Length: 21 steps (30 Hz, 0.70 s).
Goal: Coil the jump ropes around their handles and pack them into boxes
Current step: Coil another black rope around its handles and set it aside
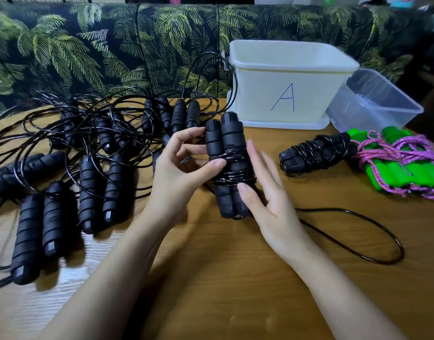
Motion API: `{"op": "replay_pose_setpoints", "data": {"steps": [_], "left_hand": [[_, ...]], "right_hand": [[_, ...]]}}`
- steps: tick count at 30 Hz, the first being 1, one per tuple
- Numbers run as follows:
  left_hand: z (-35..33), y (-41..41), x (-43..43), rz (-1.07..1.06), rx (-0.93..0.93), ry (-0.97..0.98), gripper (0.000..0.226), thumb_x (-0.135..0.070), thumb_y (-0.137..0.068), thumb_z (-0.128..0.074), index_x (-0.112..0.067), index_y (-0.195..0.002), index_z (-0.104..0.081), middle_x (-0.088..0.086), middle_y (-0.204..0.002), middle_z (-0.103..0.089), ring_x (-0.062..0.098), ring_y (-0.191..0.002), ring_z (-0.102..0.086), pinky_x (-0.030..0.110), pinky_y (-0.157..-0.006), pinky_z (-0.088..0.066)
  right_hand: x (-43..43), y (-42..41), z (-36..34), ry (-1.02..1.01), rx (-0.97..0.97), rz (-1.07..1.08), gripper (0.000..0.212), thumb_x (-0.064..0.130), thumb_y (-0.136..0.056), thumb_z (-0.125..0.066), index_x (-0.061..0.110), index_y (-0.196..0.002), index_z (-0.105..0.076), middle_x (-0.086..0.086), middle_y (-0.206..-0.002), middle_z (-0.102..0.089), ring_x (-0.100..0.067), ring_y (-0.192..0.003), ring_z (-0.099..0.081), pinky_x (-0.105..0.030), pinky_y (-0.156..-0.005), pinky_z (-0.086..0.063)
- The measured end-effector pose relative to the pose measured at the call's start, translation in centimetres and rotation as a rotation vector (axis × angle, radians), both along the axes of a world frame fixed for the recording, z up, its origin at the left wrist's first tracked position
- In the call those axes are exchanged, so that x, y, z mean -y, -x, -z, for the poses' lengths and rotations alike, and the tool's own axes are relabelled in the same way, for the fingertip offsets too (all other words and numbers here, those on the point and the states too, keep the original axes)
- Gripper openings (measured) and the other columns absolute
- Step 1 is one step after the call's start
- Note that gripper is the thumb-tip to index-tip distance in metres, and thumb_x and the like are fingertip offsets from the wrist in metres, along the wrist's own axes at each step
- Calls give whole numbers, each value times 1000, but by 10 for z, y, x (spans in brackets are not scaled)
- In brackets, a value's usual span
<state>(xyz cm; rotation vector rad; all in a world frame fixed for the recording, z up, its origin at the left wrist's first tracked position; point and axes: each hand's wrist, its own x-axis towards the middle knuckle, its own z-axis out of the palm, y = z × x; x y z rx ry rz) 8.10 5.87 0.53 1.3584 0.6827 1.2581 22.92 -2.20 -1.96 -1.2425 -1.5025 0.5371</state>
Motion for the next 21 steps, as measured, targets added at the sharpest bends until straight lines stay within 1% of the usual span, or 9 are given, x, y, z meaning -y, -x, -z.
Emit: {"op": "replay_pose_setpoints", "data": {"steps": [4, 7, 11, 13, 15, 17, 18, 19, 21], "left_hand": [[1, 0, 1, -20, -8, 14, 58, -13, -65, -80, -16, -118, -56, 4, -90, -65, 8, -73, -68, 22, -66, -54], [3, 2, -2, -2, -17, 18, 56, -11, -68, -85, -18, -117, -60, 7, -94, -66, 9, -77, -69, 23, -71, -55], [5, 2, -3, 9, -24, 21, 52, -13, -70, -82, -19, -118, -62, 7, -94, -65, 10, -78, -69, 23, -74, -54], [3, 1, -1, -12, -25, 10, 51, -13, -69, -82, -19, -116, -62, 2, -91, -65, 7, -75, -68, 21, -72, -54], [2, -1, 1, -42, -34, 4, 51, -16, -66, -81, -20, -113, -61, -4, -85, -64, 3, -69, -66, 20, -68, -53], [3, -3, 2, -72, -58, -25, 53, -15, -64, -88, -22, -109, -61, -5, -82, -63, 2, -65, -63, 19, -65, -52], [5, -4, 3, -86, -74, -39, 53, -14, -64, -89, -24, -107, -61, -6, -81, -62, 2, -63, -62, 19, -64, -51], [6, -5, 3, -99, -94, -52, 50, -16, -64, -87, -25, -106, -61, -10, -78, -62, 1, -62, -60, 19, -63, -50], [7, -6, 5, -116, -134, -71, 49, -22, -63, -87, -28, -105, -63, -11, -77, -61, 2, -61, -58, 22, -63, -52]], "right_hand": [[-2, 4, 4, -20, 110, 36, 53, 12, -103, -40, 26, -153, -25, 2, -161, -27, -1, -147, -22, -13, -116, -17], [-3, 0, 5, -10, 85, 35, 51, 14, -104, -36, 26, -153, -26, 3, -161, -27, -1, -148, -21, -14, -117, -17], [-3, -3, 4, -31, 86, 79, 49, 13, -104, -35, 20, -152, -32, 2, -158, -30, 3, -143, -26, -13, -115, -20], [-3, -3, 5, -102, 156, 140, 48, 14, -104, -35, 15, -151, -37, -2, -153, -35, -6, -140, -34, -18, -112, -27], [-2, -1, 5, -134, 213, 179, 49, 16, -102, -34, 17, -151, -39, -3, -150, -39, -14, -137, -40, -23, -111, -33], [1, 3, 4, -116, 295, 227, 52, 25, -99, -37, 21, -151, -38, -3, -151, -39, -17, -135, -44, -26, -104, -41], [3, 6, 3, -88, 360, 265, 57, 33, -97, -40, 22, -153, -35, -2, -152, -37, -19, -133, -46, -32, -96, -47], [4, 10, 3, -48, 436, 313, 66, 43, -93, -43, 22, -154, -32, -1, -152, -37, -21, -131, -49, -37, -87, -51], [5, 16, 2, 34, 578, 414, 89, 62, -81, -51, 21, -155, -26, 0, -152, -37, -24, -124, -56, -39, -73, -54]]}}
